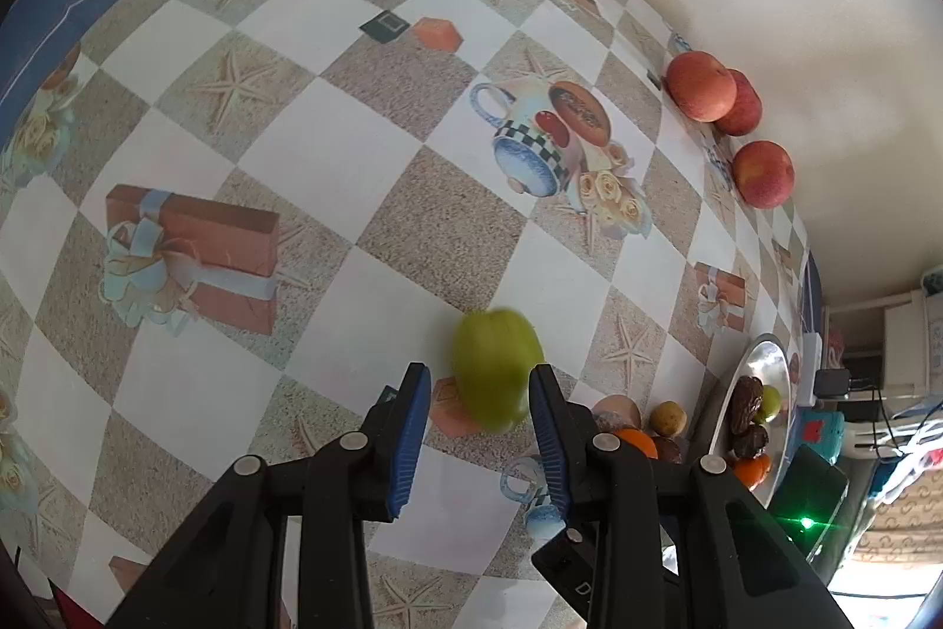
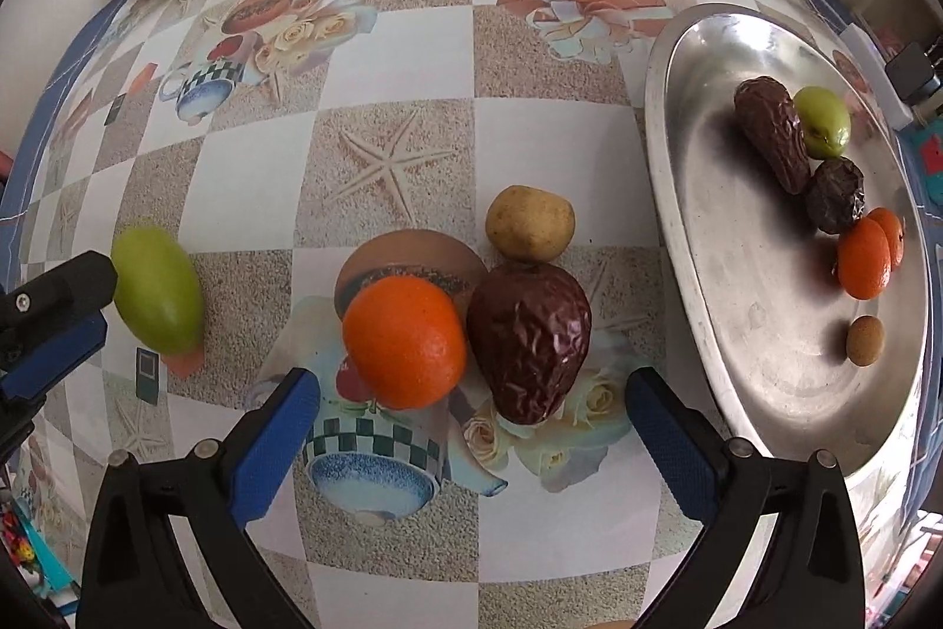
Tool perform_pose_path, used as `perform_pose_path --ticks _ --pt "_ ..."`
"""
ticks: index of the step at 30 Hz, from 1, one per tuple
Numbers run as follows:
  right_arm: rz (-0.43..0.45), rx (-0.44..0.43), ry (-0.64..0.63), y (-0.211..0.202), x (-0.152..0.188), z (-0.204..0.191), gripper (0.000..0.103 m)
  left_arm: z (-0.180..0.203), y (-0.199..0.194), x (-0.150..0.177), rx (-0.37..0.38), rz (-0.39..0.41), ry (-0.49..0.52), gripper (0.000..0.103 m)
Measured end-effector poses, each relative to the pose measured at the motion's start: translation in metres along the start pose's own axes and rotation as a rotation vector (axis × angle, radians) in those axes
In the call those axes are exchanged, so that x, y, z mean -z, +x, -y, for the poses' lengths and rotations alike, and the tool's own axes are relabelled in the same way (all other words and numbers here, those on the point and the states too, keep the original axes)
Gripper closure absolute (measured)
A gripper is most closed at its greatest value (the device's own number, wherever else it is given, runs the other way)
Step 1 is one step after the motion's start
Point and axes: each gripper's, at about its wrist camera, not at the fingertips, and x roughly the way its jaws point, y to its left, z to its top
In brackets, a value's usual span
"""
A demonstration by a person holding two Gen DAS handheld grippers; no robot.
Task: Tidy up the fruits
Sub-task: 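Grasp the reddish-brown date with the right gripper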
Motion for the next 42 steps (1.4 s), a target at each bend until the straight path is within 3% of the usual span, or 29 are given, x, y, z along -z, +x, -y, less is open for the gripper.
perform_pose_path --ticks 3,6,10,12,14,16,33,38,42 --pt "-0.017 -0.003 -0.011 -0.001 0.005 0.002 0.000 -0.003 0.002 -0.002 0.000 -0.016 -0.012 0.060" --pt "-0.066 -0.016 -0.016 -0.002 -0.002 0.004 0.000 -0.003 0.006 -0.003 -0.009 -0.028 -0.016 0.046" --pt "-0.033 -0.056 0.023 -0.006 -0.004 0.011 0.003 -0.002 0.008 -0.005 -0.025 -0.026 -0.010 0.046" --pt "-0.014 -0.062 0.032 -0.011 -0.006 0.014 0.009 -0.003 0.011 -0.007 -0.034 -0.024 -0.005 0.046" --pt "-0.007 -0.077 0.044 -0.014 -0.007 0.018 0.027 -0.003 0.016 -0.007 -0.041 -0.031 -0.003 0.046" --pt "0.004 -0.098 0.049 -0.018 -0.007 0.020 0.032 -0.004 0.021 -0.007 -0.047 -0.043 -0.004 0.046" --pt "0.101 -0.143 0.035 -0.061 -0.018 0.019 0.033 0.001 0.026 -0.008 -0.039 -0.033 0.016 0.045" --pt "0.097 -0.134 0.082 -0.061 -0.019 0.032 0.051 -0.001 0.026 -0.009 -0.027 -0.032 0.006 0.046" --pt "0.087 -0.157 0.147 -0.059 -0.019 0.046 0.058 -0.001 0.026 -0.008 -0.026 -0.032 0.005 0.046"
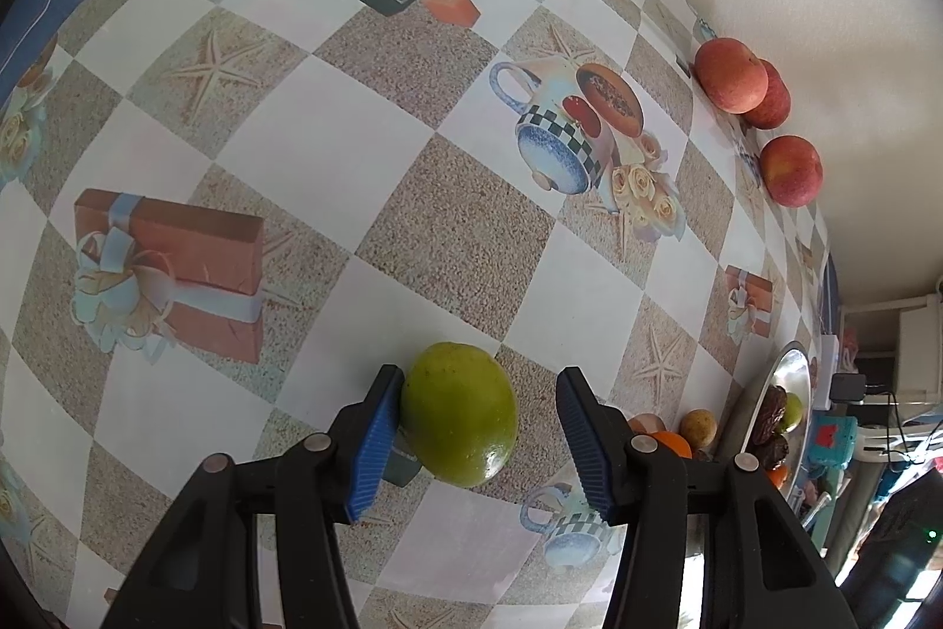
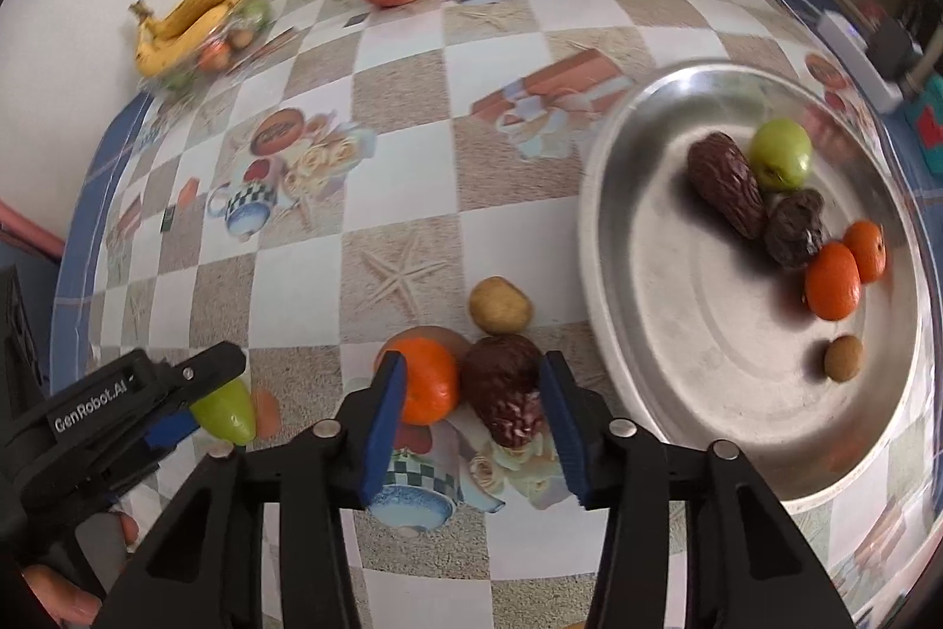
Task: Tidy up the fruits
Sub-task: 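Grasp the reddish-brown date with the right gripper, then carry the green pear and date over the steel plate and release both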
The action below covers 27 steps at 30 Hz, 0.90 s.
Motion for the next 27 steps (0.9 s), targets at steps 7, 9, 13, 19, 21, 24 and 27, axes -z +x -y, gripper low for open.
perform_pose_path --ticks 7,9,13,19,21,24,27 --pt "-0.050 -0.001 0.054 0.014 -0.001 0.014 0.064 0.000 -0.001 0.001 -0.005 0.001 0.006 0.046" --pt "-0.046 -0.014 0.069 0.013 0.000 0.017 0.065 0.001 -0.001 0.001 -0.007 0.001 0.008 0.046" --pt "-0.041 -0.031 0.052 0.015 -0.001 0.014 0.067 0.001 0.000 0.000 -0.008 0.001 0.009 0.046" --pt "-0.053 -0.148 0.031 0.016 -0.001 0.000 0.067 -0.002 -0.001 -0.002 -0.026 0.009 0.013 0.062" --pt "-0.028 -0.173 0.002 0.009 -0.002 -0.009 0.067 -0.005 -0.001 -0.004 -0.008 0.005 -0.004 0.062" --pt "-0.007 -0.192 -0.025 0.000 -0.003 -0.019 0.067 -0.009 -0.002 -0.004 0.026 -0.008 -0.031 0.062" --pt "0.015 -0.205 -0.034 -0.008 -0.003 -0.023 0.067 -0.008 -0.007 -0.005 0.059 -0.003 -0.037 0.062"
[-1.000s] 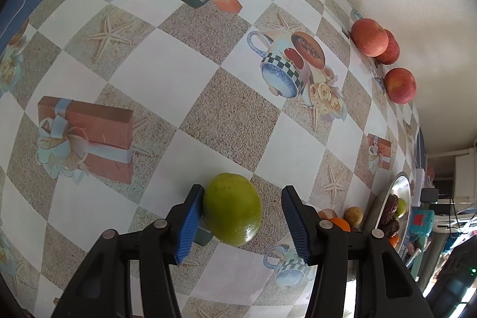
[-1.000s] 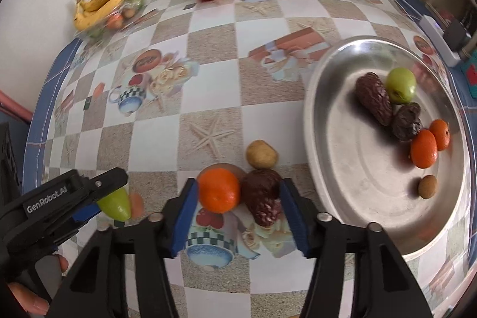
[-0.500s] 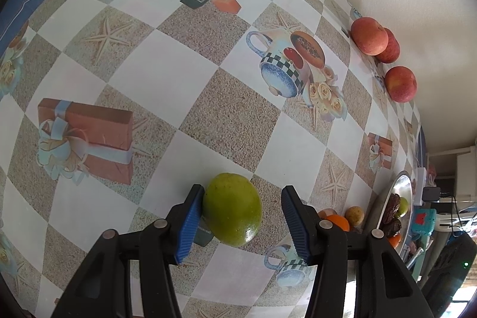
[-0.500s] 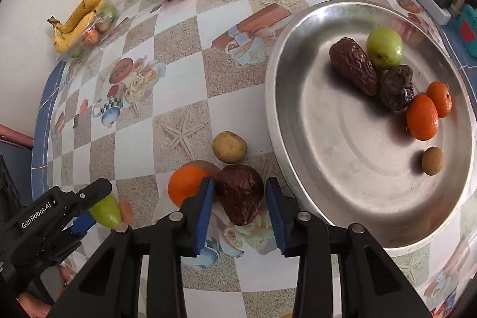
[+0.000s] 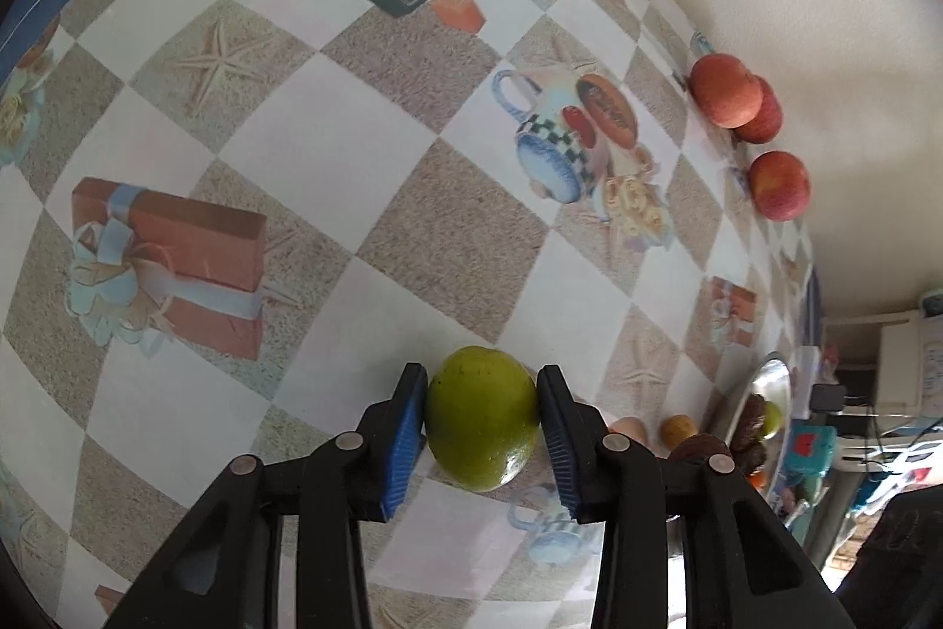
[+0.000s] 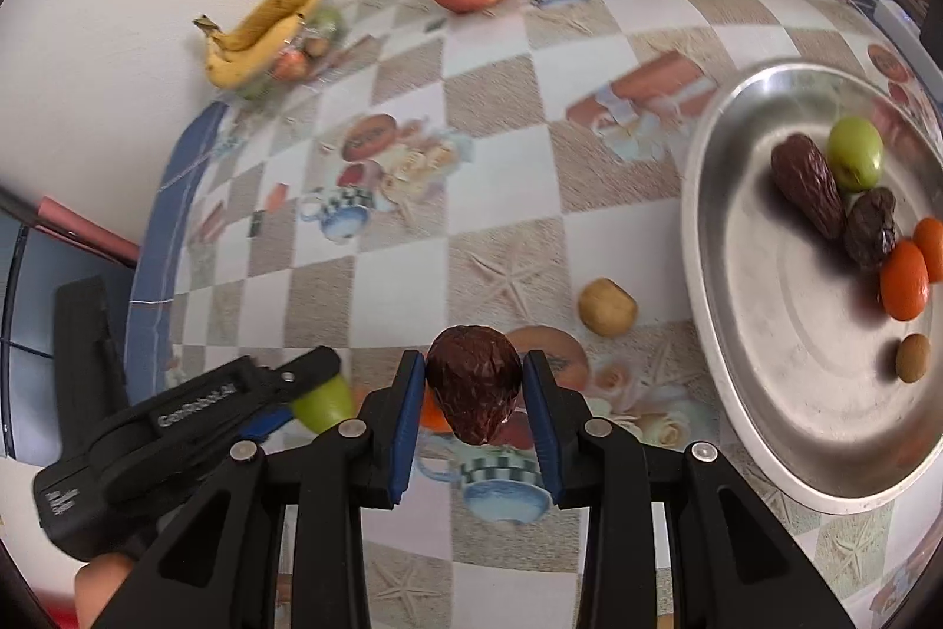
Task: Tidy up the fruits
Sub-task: 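Carry the green pear and date over the steel plate and release both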
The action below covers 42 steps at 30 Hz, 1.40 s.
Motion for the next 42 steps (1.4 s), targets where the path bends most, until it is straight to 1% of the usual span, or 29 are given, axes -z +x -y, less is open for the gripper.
perform_pose_path --ticks 6,11,17,20,24,29,36,40,42 --pt "0.037 0.001 0.032 -0.013 -0.006 0.008 0.067 0.013 -0.013 -0.001 0.029 0.037 0.033 0.062" --pt "0.061 0.055 0.055 -0.021 -0.009 0.022 0.067 0.030 -0.019 0.003 0.063 0.042 0.086 0.062" --pt "0.104 0.123 0.074 -0.036 -0.010 0.038 0.067 0.063 -0.025 0.017 0.085 0.059 0.206 0.062" --pt "0.114 0.137 0.094 -0.042 -0.011 0.048 0.067 0.080 -0.026 0.026 0.095 0.062 0.269 0.062" --pt "0.131 0.149 0.127 -0.050 -0.012 0.061 0.067 0.101 -0.020 0.040 0.115 0.041 0.342 0.062" --pt "0.146 0.165 0.159 -0.059 -0.013 0.079 0.067 0.122 -0.008 0.059 0.143 0.003 0.404 0.062" --pt "0.153 0.194 0.193 -0.069 -0.010 0.102 0.067 0.151 0.004 0.083 0.166 -0.006 0.495 0.062" --pt "0.166 0.197 0.233 -0.076 -0.008 0.120 0.067 0.169 0.015 0.098 0.188 -0.029 0.555 0.062" --pt "0.172 0.217 0.257 -0.080 -0.006 0.131 0.067 0.178 0.021 0.107 0.194 -0.043 0.591 0.062"
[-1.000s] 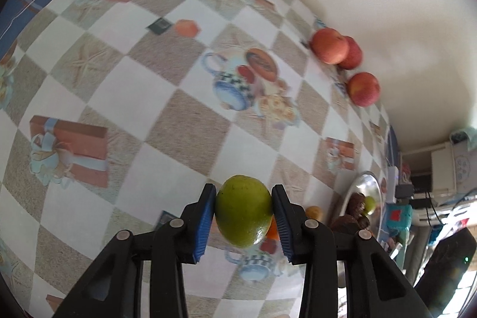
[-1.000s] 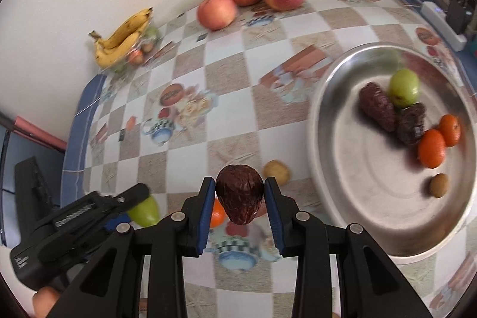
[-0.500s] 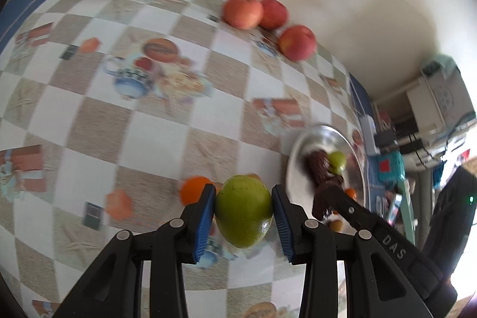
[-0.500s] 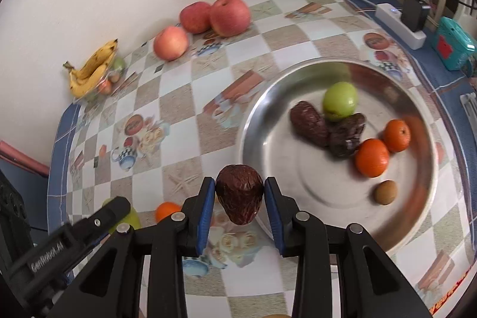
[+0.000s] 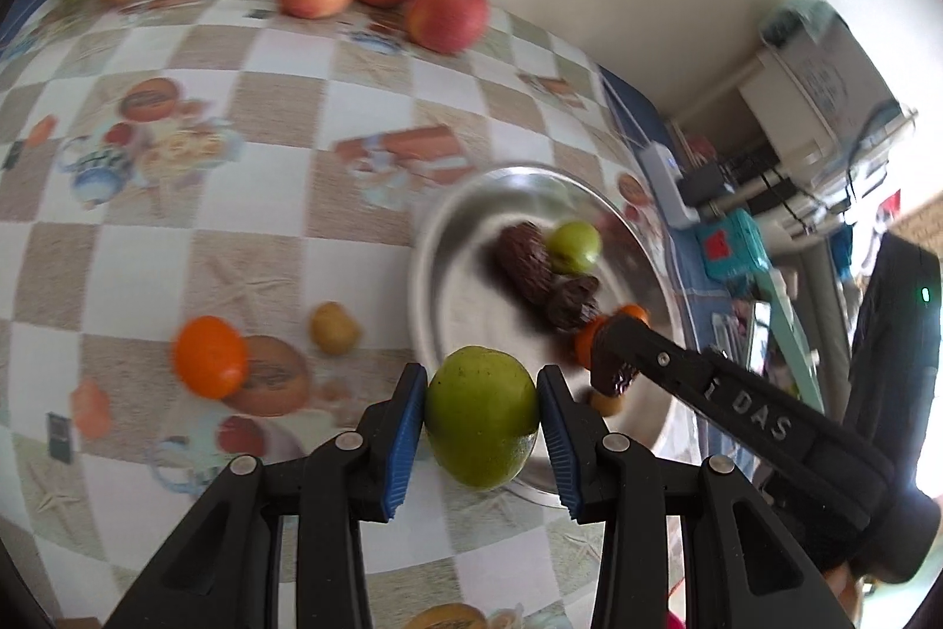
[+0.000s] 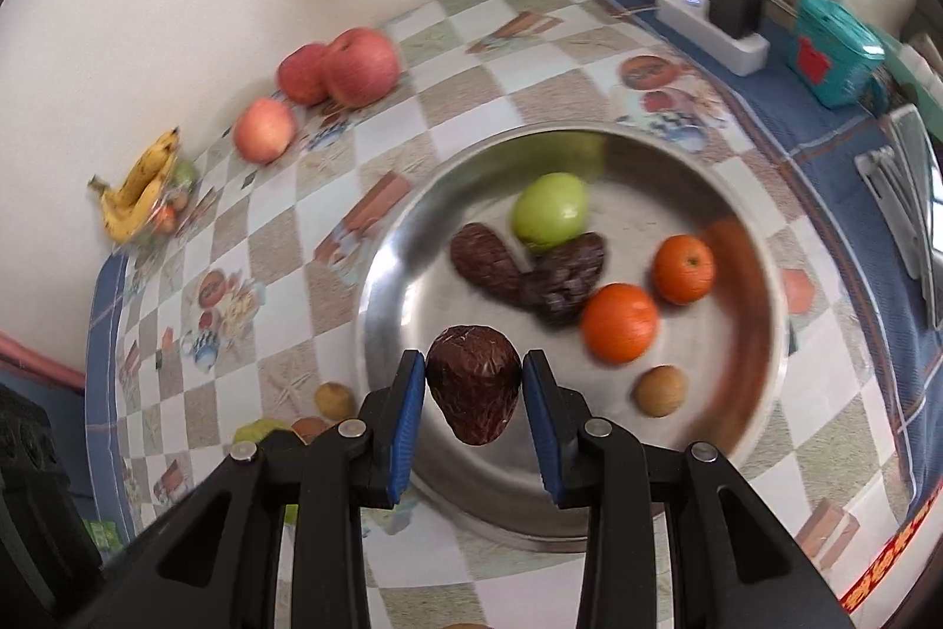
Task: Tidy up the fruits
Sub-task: 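Carry the green pear and date over the steel plate and release both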
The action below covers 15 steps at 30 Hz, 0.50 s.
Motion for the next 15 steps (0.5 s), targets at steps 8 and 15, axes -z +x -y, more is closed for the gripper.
perform_pose_path --ticks 8,15 --pt "-0.014 0.056 0.058 0.002 -0.004 0.027 0.067 0.009 0.005 0.000 0.005 -0.005 0.041 0.049" --pt "-0.025 0.072 0.038 0.005 -0.005 0.022 0.060 -0.027 -0.019 -0.010 -0.117 0.042 -0.055 0.033"
